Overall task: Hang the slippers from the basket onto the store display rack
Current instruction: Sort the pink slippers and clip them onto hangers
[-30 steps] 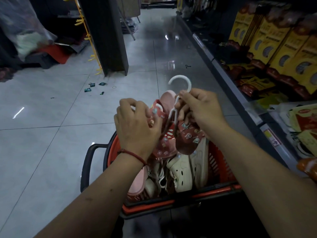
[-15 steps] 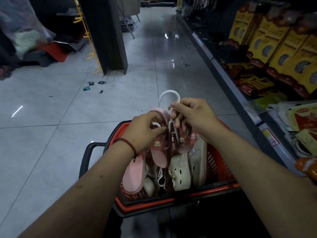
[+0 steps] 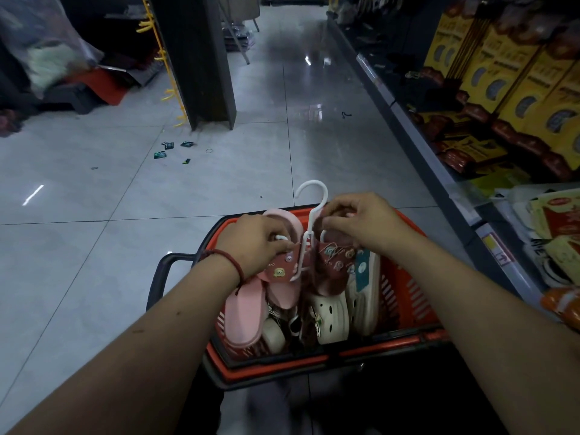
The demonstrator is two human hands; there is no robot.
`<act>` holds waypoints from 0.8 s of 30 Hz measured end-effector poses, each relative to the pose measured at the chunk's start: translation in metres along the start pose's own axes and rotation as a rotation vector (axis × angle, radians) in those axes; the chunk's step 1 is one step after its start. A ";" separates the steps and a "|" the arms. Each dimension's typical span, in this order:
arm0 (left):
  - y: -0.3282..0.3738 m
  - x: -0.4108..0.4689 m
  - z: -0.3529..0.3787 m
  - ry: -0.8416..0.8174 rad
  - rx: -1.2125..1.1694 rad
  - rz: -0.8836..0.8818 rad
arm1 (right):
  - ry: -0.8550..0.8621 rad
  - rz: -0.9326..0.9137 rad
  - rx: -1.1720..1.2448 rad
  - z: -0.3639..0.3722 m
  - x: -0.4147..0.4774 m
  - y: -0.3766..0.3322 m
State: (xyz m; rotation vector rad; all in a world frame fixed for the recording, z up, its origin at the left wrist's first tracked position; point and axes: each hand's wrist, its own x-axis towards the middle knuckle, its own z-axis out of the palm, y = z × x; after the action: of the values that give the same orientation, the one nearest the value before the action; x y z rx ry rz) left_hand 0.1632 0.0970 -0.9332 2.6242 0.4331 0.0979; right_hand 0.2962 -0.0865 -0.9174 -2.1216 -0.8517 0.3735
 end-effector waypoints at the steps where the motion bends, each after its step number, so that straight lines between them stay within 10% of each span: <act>1: 0.001 -0.001 0.000 0.005 0.017 0.001 | -0.022 -0.005 -0.097 0.001 -0.001 0.002; 24: -0.004 0.000 0.010 0.068 -0.272 -0.291 | -0.043 0.310 0.320 0.040 -0.005 0.014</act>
State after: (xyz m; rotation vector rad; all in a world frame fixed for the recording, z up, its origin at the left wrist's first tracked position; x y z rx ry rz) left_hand 0.1631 0.0962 -0.9443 2.2718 0.7639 0.1402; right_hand 0.2774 -0.0732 -0.9535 -1.9474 -0.4481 0.6716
